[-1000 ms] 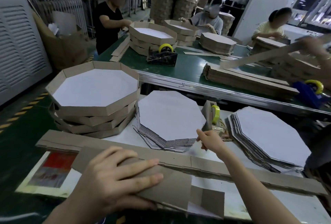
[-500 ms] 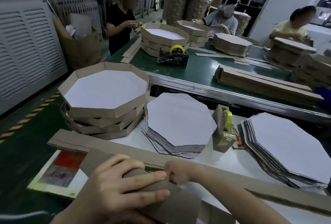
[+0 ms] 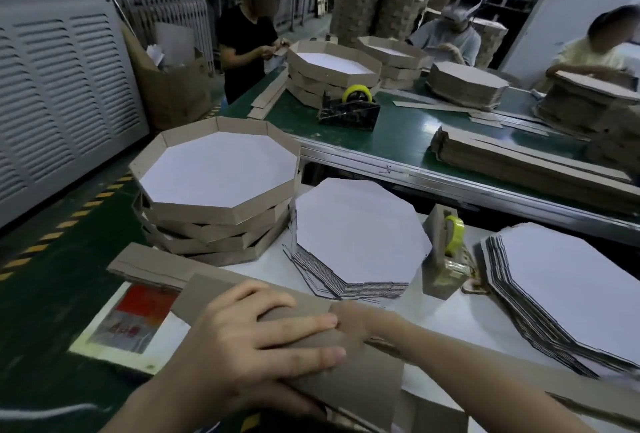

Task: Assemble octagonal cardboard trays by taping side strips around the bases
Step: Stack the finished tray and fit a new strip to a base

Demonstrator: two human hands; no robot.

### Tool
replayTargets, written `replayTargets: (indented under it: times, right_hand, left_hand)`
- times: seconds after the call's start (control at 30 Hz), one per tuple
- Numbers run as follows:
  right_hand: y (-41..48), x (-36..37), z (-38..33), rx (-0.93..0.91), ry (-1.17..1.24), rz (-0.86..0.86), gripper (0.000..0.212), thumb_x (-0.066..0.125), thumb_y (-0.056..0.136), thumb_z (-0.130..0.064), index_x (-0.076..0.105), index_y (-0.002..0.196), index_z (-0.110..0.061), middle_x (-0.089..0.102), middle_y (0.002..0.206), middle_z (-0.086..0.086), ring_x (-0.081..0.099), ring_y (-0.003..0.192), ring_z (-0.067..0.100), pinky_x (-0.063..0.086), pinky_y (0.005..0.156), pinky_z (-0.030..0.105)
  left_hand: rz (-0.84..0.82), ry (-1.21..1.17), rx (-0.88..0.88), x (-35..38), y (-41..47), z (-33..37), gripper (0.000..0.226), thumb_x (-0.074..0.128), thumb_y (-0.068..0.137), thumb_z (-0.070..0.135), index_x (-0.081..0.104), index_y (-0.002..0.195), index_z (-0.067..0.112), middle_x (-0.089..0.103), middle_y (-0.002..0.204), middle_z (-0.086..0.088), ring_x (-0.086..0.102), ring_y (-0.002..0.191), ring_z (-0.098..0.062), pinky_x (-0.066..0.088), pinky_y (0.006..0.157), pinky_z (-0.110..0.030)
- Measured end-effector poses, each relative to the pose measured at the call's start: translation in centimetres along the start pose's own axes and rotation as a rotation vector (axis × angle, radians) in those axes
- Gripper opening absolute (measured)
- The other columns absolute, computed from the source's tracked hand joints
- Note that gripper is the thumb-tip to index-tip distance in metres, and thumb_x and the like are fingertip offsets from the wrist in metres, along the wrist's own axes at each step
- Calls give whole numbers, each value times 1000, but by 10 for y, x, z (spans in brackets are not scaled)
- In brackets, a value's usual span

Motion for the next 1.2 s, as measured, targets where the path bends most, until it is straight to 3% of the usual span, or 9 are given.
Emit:
replayTargets:
  times: [0.1, 0.23, 0.37, 0.47, 0.6, 0.7, 0.87, 1.07, 1.2]
  right_hand:
    - [-18, -49, 1, -46, 183, 189, 19, 57, 83, -31, 70, 70, -25, 59, 65, -8, 50, 73, 12, 34, 50, 6]
    - [-62, -110, 30, -101, 405, 425, 32, 57, 97, -11, 67, 124, -24, 72, 105, 2, 62, 91, 11, 49, 81, 23]
    - [-130, -163, 57, -236, 1002, 716, 59, 65, 90, -4, 57, 129, -48, 68, 104, 6, 66, 92, 23, 52, 76, 33]
    - [-172, -179, 70, -248, 1174, 928, 51, 73, 79, -15, 64, 120, -45, 72, 111, 9, 67, 97, 31, 51, 81, 39]
    - [-208, -182, 64, -280, 1278, 1041, 25, 73, 86, -18, 73, 107, -31, 73, 94, 4, 65, 72, 16, 54, 62, 28]
    - [-227, -179, 52, -284, 1244, 1081, 21, 63, 95, -15, 77, 95, -30, 70, 96, 1, 62, 73, 13, 53, 58, 24]
    - [-245, -172, 24, -334, 1071, 1052, 25, 61, 95, -13, 78, 91, -31, 73, 87, -5, 62, 72, 6, 49, 63, 15]
    - [-261, -171, 23, -287, 961, 1183, 21, 61, 96, -10, 74, 91, -25, 72, 86, 2, 60, 75, 8, 46, 66, 17]
    - [-251, -162, 18, -257, 872, 1060, 16, 60, 97, -11, 72, 94, -21, 74, 83, 1, 66, 74, 9, 50, 65, 19]
  left_hand:
    - [-8, -26, -59, 3, 11, -12, 37, 65, 81, 60, 75, 105, 34, 66, 120, 13, 66, 83, -17, 51, 74, -30]
    - [-13, -78, -189, 6, 26, -33, 45, 56, 81, 67, 70, 111, 37, 66, 120, 14, 66, 95, -8, 53, 75, -29]
    - [-6, -143, -343, 15, 38, -52, 48, 53, 76, 73, 64, 114, 45, 64, 119, 22, 60, 102, 4, 53, 79, -28]
    - [-44, -150, -433, 31, 44, -62, 52, 51, 71, 75, 71, 108, 45, 66, 114, 25, 61, 98, 4, 47, 76, -20]
    - [-187, -111, -509, 56, 59, -73, 48, 47, 71, 72, 59, 106, 42, 61, 104, 26, 53, 95, 2, 45, 74, -21]
    - [-281, -180, -518, 77, 74, -68, 35, 56, 78, 55, 41, 106, 39, 57, 114, 21, 56, 101, -4, 51, 77, -34]
    - [-228, -405, -511, 88, 82, -60, 69, 61, 81, 56, 6, 124, 56, 42, 135, 30, 52, 117, 0, 49, 91, -37]
    - [-191, -378, -439, 84, 89, -47, 58, 53, 92, 46, 7, 125, 59, 48, 136, 20, 62, 105, -9, 53, 83, -43]
    - [-265, -278, -382, 87, 93, -39, 41, 41, 97, 49, 24, 133, 60, 56, 125, 24, 61, 91, -2, 53, 80, -39]
Point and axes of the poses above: each hand's wrist, its own y-axis towards the middle knuckle, its own x-axis out of the palm, z = x × y, the point moved 10 cm from there along y, towards the middle knuckle
